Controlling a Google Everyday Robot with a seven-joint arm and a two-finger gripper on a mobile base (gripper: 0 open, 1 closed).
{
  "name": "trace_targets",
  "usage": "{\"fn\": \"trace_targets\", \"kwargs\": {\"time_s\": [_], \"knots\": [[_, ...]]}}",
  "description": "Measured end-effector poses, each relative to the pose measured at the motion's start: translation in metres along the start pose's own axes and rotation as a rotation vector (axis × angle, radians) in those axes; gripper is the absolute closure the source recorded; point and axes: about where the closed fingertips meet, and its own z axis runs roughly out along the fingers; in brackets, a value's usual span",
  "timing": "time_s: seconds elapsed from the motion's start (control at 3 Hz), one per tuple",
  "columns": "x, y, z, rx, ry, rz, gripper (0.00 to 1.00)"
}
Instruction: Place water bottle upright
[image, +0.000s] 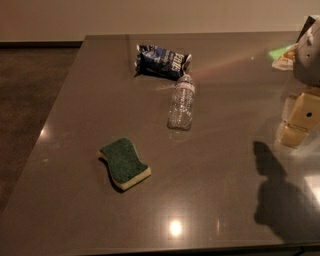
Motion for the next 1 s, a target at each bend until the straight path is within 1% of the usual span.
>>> {"fn": "trace_targets", "kwargs": {"time_s": [0.33, 0.67, 1.0], "knots": [[-0.001, -0.001, 0.001, -0.002, 0.004, 0.008, 0.00], [-0.014, -0.018, 0.014, -0.026, 0.037, 0.088, 0.00], [-0.041, -0.046, 0.040, -0.055, 0.053, 0.234, 0.00]]}}
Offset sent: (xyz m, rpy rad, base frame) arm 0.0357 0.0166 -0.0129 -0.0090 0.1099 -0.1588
